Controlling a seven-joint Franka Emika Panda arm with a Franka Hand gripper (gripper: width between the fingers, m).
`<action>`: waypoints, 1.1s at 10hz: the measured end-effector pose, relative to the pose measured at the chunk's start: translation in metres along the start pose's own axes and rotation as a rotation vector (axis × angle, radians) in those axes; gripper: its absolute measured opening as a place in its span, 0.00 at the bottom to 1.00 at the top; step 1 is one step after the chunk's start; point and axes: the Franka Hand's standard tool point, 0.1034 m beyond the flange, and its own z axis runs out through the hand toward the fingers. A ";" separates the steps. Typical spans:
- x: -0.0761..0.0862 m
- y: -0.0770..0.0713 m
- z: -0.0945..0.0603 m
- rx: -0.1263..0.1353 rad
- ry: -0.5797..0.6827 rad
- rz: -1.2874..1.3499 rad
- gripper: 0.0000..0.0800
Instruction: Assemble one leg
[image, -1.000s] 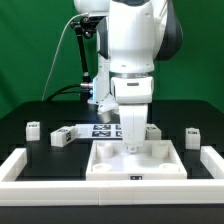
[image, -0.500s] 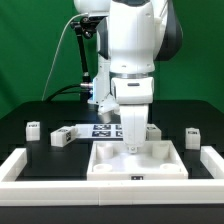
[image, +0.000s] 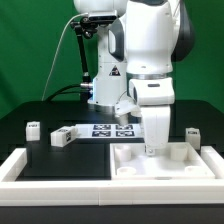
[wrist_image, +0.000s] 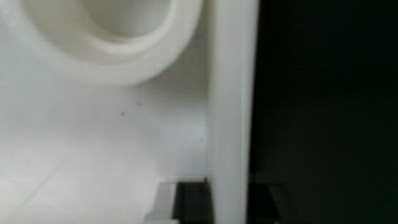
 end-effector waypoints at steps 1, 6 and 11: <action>0.005 0.003 0.000 -0.003 0.003 0.001 0.08; 0.009 0.005 0.001 0.011 0.003 0.006 0.34; 0.008 0.005 0.001 0.011 0.003 0.008 0.80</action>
Offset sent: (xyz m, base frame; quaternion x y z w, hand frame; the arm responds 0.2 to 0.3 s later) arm 0.0108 0.0102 -0.0040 0.0084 -0.0096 0.0051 0.9999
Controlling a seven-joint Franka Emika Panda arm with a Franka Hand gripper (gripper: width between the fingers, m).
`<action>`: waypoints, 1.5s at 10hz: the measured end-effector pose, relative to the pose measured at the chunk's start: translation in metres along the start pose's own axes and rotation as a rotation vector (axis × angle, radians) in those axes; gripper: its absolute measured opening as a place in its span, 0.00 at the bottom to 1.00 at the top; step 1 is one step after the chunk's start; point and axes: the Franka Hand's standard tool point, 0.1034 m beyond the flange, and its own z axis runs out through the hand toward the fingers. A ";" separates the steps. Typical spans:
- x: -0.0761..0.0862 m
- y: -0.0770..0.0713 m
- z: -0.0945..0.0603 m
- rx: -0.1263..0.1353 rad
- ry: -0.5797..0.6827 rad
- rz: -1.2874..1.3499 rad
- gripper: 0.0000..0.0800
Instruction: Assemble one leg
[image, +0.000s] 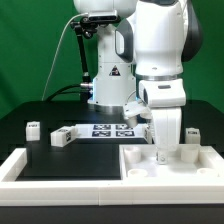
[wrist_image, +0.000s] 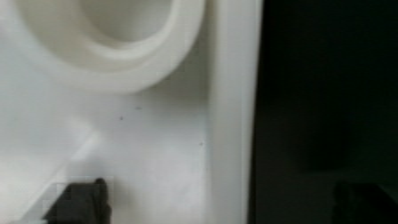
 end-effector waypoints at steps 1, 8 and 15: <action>0.000 0.000 0.000 0.000 0.000 0.000 0.80; 0.012 -0.012 -0.050 -0.048 -0.025 0.105 0.81; 0.015 -0.015 -0.049 -0.062 0.011 0.613 0.81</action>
Offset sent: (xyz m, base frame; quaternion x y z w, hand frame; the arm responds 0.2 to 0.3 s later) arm 0.0000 0.0000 0.0000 0.0000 0.0000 0.0000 1.0000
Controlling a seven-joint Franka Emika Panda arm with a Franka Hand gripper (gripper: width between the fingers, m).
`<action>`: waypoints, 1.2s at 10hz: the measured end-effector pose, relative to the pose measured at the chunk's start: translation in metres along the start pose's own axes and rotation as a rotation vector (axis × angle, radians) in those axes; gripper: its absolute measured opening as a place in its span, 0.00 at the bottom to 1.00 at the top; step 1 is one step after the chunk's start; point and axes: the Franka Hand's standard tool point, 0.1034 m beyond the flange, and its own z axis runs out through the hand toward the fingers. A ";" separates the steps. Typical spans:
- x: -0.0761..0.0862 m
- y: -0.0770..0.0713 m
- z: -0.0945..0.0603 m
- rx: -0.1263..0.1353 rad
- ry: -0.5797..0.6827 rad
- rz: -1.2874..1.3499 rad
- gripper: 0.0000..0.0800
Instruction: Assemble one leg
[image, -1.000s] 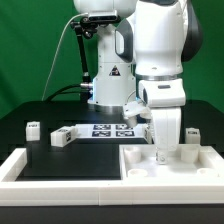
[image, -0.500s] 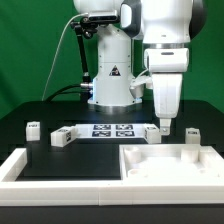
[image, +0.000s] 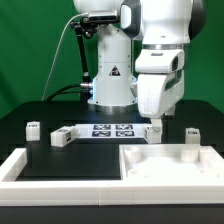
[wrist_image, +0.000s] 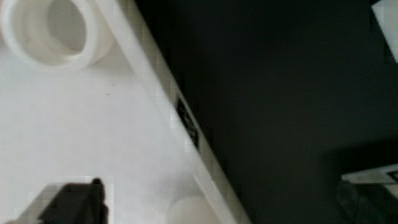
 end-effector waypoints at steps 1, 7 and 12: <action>-0.002 -0.007 0.003 0.008 0.004 0.154 0.81; 0.031 -0.052 0.010 0.059 0.000 0.882 0.81; 0.033 -0.060 0.010 0.098 -0.041 1.126 0.81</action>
Offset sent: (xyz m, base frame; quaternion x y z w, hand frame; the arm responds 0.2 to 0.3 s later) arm -0.0112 0.0257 -0.0038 -0.0036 0.0044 0.3305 0.9438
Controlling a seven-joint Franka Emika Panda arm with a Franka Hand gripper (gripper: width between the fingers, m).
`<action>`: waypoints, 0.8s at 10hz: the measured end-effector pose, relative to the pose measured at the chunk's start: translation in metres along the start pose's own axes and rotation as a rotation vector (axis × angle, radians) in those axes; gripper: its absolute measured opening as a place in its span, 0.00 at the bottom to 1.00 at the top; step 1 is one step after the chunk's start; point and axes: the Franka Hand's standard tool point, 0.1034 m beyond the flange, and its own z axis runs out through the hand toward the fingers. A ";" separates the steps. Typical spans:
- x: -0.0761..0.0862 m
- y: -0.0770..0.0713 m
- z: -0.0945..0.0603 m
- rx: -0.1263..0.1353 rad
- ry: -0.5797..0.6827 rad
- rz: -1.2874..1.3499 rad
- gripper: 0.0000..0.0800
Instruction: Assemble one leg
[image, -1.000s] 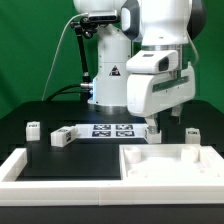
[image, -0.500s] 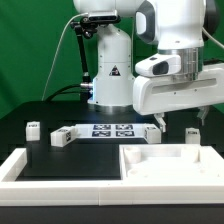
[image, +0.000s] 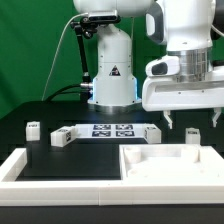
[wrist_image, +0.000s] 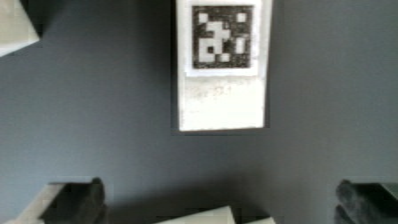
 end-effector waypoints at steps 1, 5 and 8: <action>0.003 0.006 -0.001 -0.001 0.000 -0.023 0.81; -0.010 0.009 -0.002 -0.050 -0.306 -0.045 0.81; -0.013 0.006 -0.003 -0.081 -0.562 -0.040 0.81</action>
Offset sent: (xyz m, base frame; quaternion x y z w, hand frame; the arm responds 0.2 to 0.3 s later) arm -0.0058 0.0097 0.0010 -0.0017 -0.2361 -0.0003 0.9717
